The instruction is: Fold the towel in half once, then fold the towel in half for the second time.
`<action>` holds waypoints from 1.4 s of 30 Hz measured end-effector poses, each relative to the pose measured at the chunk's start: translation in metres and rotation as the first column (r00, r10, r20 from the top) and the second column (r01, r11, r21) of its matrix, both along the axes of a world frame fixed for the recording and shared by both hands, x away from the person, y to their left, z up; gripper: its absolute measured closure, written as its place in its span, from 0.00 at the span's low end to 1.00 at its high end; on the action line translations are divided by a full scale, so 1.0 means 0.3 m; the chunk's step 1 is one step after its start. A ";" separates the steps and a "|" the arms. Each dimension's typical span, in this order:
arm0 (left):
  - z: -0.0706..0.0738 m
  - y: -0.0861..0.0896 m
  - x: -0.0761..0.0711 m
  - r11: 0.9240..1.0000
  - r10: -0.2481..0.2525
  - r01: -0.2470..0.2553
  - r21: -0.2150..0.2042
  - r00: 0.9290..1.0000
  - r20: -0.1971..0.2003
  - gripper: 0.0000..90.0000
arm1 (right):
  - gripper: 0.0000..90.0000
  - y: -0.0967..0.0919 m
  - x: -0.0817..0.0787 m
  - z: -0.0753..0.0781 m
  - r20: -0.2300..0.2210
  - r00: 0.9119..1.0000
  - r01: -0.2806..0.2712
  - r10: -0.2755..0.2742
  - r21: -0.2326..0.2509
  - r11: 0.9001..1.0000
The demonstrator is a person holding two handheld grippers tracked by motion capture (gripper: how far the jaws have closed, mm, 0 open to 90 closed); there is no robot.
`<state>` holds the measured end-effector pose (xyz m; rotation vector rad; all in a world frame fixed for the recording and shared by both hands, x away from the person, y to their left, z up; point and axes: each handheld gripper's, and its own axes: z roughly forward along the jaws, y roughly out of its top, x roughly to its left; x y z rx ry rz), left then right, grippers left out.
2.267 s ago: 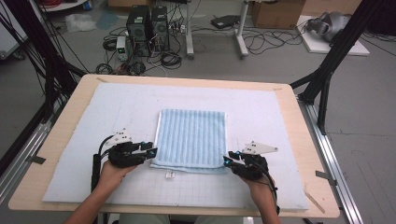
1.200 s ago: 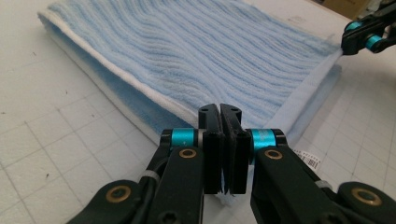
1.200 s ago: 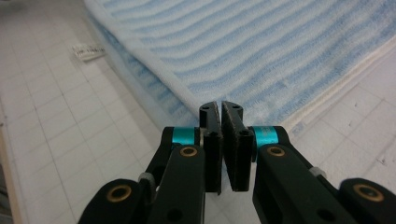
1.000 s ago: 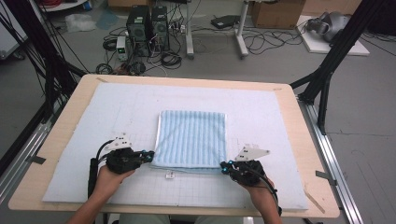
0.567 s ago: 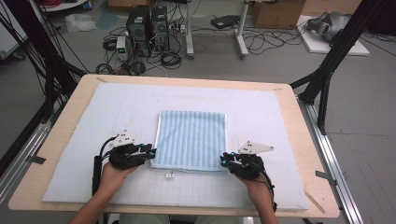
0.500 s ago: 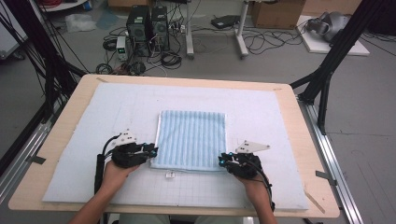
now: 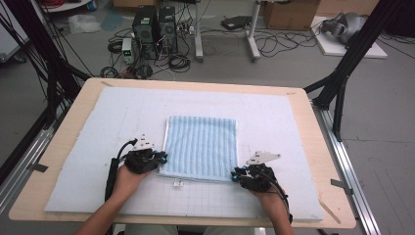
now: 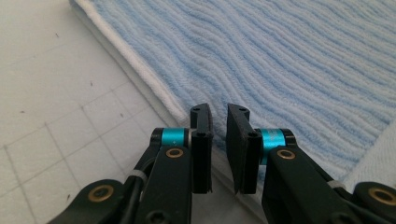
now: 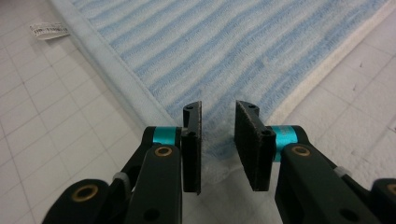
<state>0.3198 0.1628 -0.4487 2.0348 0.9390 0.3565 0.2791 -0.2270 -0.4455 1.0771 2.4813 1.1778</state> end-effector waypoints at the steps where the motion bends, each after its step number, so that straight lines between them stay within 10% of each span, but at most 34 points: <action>1: 0.000 0.006 0.000 1.000 0.002 -0.002 -0.009 1.000 -0.005 0.89 | 0.78 -0.002 0.000 0.001 0.000 1.000 0.001 -0.001 0.001 1.000; 8: 0.013 0.053 0.012 0.993 -0.016 0.021 -0.115 0.999 0.041 0.74 | 0.54 -0.044 0.004 0.034 0.067 0.997 0.036 -0.047 0.163 0.986; 18: 0.065 0.116 0.019 0.960 0.056 -0.007 -0.282 0.985 0.165 0.19 | 0.23 -0.072 0.041 0.072 0.181 0.956 0.231 -0.231 0.025 0.973; 23: 0.073 0.140 0.014 0.948 0.063 -0.003 -0.319 0.982 0.178 0.19 | 0.12 -0.099 0.056 0.083 0.180 0.950 0.256 -0.253 0.008 0.967; 42: 0.074 0.168 0.023 0.944 0.085 -0.026 -0.330 0.982 0.168 0.19 | 0.12 -0.134 0.051 0.089 0.185 0.954 0.234 -0.236 0.037 0.972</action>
